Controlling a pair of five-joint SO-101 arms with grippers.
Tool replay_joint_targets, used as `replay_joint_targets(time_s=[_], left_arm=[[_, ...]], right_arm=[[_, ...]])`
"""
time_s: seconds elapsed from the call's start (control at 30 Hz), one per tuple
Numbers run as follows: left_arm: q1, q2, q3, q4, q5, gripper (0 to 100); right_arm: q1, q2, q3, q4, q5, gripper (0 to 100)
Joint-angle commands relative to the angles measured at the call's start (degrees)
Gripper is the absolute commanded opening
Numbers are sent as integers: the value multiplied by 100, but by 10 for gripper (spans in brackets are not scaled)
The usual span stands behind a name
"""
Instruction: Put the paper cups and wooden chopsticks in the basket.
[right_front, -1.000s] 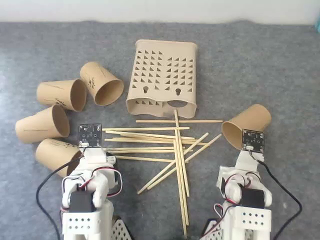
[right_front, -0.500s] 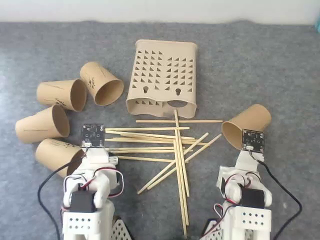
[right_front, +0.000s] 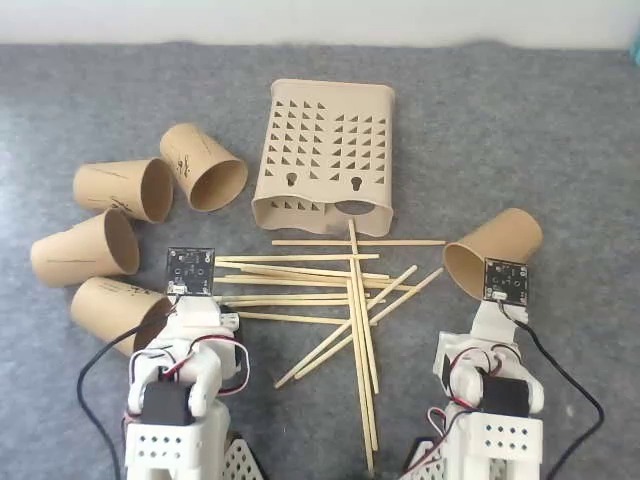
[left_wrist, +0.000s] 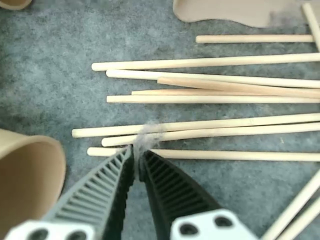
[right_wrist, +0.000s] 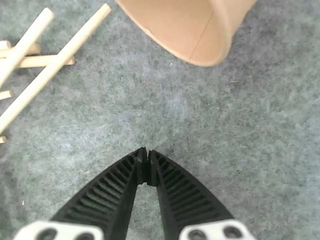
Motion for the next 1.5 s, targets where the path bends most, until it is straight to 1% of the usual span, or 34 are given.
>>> replay_joint_targets(time_s=[0.0,0.1,0.2,0.27,0.37,0.43,0.5,0.6,0.63,0.77,0.9,0.97,1.07,1.17,1.23,1.37,1.47], left_arm=[[-193,-97,-145,0,9,12],[-809,-97,-382,9,9,13],[-1354,-97,-637,-26,9,13],[-1512,-97,-699,-26,9,13],[-1495,-97,-725,-18,-105,13],[-1521,-97,-804,-18,-589,22],[-1538,-97,-989,-18,-1037,53],[-1547,-97,-1490,18,-1099,94],[-1547,-88,-1684,26,-1099,96],[-1600,-79,-2440,237,-1099,89],[-1591,26,-2923,343,-958,94],[-1591,396,-3152,343,-958,94],[-1565,1389,-3653,334,-949,95],[-1222,2567,-4338,352,-923,95],[-949,3323,-4778,352,-677,95],[-475,4642,-5508,352,-202,95],[-105,5424,-5789,316,-62,95]], right_arm=[[22,-31,-141,-22,-44,9],[84,-31,-448,40,-44,9],[541,-31,-721,-92,-44,9],[734,-31,-818,-400,-44,9],[752,-31,-686,-857,-35,9],[752,-31,-607,-1068,167,9],[769,-31,-607,-1121,800,9],[804,-31,-686,-1112,1952,9],[804,-31,-765,-1103,2127,9],[769,22,-1327,-725,2040,10],[690,40,-1987,-338,1741,12],[514,40,-2163,-303,1688,39],[426,48,-2374,-312,1521,96],[418,66,-2593,-356,1213,100],[418,259,-2699,-497,1037,100],[462,1270,-2910,-796,870,101],[497,2369,-3244,-927,738,101]])
